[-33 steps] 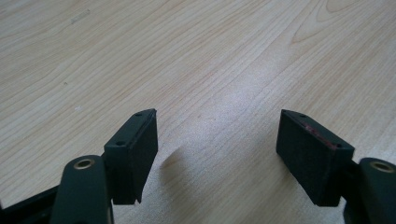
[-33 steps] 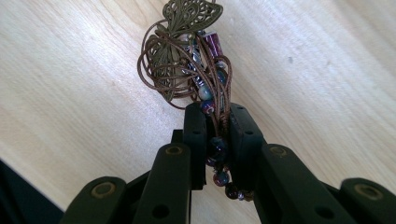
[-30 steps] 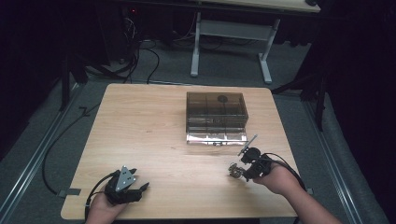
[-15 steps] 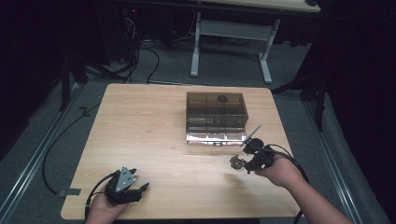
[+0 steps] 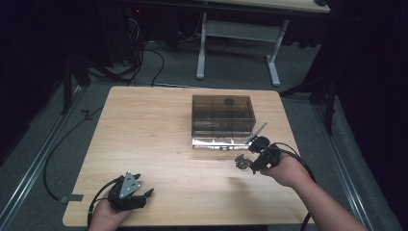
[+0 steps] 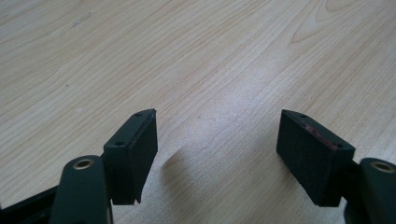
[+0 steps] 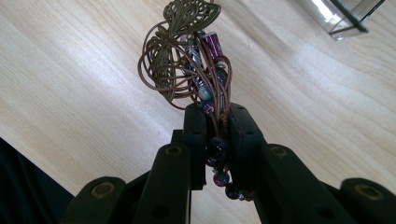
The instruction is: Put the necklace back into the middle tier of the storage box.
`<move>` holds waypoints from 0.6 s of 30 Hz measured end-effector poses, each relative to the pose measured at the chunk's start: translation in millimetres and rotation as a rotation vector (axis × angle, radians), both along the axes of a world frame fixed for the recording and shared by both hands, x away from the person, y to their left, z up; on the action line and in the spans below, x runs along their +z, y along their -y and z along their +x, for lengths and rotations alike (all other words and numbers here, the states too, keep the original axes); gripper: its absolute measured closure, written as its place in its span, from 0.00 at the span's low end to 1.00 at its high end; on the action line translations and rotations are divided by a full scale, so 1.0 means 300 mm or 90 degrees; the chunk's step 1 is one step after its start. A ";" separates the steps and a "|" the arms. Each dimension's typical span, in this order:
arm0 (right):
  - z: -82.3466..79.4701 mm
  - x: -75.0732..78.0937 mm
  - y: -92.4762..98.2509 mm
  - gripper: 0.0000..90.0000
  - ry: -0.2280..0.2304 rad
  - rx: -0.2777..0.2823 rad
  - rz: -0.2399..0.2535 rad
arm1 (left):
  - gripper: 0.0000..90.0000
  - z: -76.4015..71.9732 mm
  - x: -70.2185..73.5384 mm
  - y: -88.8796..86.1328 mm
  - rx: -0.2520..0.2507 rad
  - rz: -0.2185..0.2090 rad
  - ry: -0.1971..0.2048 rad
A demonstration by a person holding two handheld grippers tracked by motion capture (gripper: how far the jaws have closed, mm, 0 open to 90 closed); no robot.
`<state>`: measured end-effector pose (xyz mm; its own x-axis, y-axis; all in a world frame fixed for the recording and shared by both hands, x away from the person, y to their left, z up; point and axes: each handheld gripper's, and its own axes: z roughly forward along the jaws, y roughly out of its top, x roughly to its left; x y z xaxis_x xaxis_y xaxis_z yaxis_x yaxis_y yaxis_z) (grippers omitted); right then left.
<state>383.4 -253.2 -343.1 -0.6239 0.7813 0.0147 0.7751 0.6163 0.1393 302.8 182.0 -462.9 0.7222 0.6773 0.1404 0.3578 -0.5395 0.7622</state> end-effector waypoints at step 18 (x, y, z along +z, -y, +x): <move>0.108 0.055 -0.062 0.88 0.014 -0.008 0.011 | 0.33 -0.001 0.001 0.000 -0.003 0.003 0.001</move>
<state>415.8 -234.5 -326.5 -0.6141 0.7891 0.0147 0.7795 0.6036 0.1673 302.5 182.0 -462.7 0.7247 0.6739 0.1438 0.3550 -0.5440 0.7603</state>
